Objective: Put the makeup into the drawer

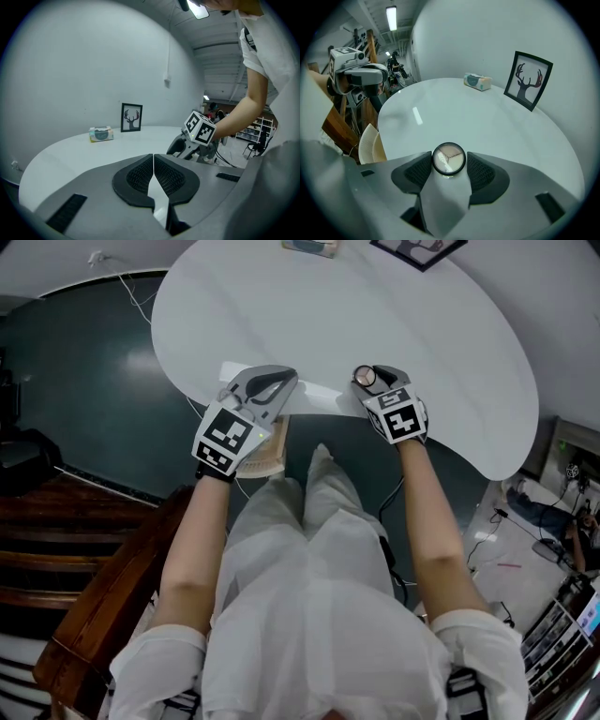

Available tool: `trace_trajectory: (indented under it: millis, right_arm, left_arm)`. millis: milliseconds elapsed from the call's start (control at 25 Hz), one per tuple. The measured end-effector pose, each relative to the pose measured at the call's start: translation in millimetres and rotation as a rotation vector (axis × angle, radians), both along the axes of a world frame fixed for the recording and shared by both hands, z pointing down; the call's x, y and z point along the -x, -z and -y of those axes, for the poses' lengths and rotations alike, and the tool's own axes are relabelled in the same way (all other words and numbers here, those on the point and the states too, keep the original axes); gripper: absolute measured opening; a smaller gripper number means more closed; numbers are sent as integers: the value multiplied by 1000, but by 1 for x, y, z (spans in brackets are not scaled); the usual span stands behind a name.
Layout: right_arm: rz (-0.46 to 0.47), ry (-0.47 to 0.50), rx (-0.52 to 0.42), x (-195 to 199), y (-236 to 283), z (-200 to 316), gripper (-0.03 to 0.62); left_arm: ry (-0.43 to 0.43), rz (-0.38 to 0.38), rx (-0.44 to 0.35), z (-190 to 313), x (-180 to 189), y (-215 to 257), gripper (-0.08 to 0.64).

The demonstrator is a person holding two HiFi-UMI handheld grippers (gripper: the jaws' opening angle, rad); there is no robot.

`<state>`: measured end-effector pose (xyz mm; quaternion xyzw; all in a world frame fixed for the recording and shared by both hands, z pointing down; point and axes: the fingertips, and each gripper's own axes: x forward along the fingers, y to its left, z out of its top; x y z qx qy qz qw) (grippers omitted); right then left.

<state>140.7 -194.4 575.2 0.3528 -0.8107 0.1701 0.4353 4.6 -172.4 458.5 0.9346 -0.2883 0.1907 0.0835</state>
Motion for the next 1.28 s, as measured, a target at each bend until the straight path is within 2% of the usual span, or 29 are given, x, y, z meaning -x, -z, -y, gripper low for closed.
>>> trace_trajectory:
  millis: [480, 760, 1000, 1280]
  right_arm:
    - [-31, 22, 11, 2, 0, 0, 213]
    - [-54, 27, -1, 11, 3, 2, 213]
    - [-27, 78, -19, 49, 13, -6, 213]
    - [31, 185, -34, 115, 28, -23, 213]
  left_arm:
    - [65, 3, -2, -4, 30, 3, 18]
    - [131, 9, 8, -13, 67, 0, 18]
    - [186, 11, 10, -27, 96, -2, 18]
    - [272, 4, 30, -53, 133, -5, 18]
